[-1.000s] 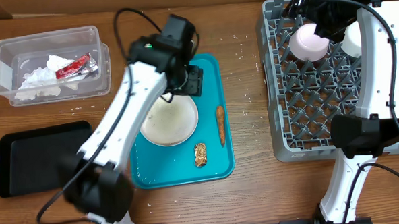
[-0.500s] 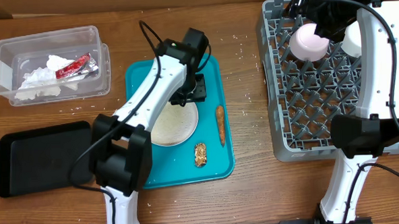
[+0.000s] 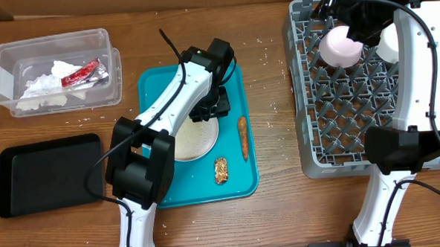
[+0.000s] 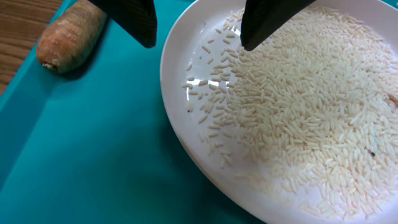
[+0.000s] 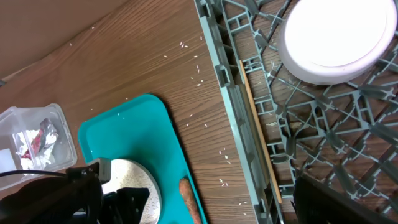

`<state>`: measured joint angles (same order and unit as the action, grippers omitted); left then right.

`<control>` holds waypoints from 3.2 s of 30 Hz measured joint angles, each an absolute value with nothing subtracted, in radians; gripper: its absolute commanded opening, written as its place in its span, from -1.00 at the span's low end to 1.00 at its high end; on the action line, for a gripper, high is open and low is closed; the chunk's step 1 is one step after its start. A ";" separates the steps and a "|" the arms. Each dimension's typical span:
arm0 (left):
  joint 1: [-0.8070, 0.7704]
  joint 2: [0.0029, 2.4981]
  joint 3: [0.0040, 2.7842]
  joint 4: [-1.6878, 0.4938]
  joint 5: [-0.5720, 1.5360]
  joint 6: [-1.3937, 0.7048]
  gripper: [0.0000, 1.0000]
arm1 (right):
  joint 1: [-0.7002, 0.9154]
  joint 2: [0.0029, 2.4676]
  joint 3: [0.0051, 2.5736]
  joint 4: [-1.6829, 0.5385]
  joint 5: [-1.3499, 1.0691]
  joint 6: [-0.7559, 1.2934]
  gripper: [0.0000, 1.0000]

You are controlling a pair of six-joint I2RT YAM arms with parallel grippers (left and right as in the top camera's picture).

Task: Sort waste into correct bins and load items into the dishwasher
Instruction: 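Reach the left gripper to the large rice-covered white plate's rim, then close the left gripper on the plate rim and lift it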

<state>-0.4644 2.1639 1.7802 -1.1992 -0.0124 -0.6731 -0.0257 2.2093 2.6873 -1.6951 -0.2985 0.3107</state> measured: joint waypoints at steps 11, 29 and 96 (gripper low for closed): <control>-0.505 2.164 1.780 -1.165 -0.035 -0.716 -0.06 | -0.026 2.209 2.687 -1.695 -0.299 0.310 1.00; -0.506 2.164 1.708 -1.116 -0.043 -0.811 -0.18 | -0.026 2.209 2.687 -1.695 -0.299 0.311 1.00; -0.531 2.168 1.611 -1.171 -0.151 -0.805 -0.92 | -0.025 2.209 2.687 -1.695 -0.299 0.311 1.00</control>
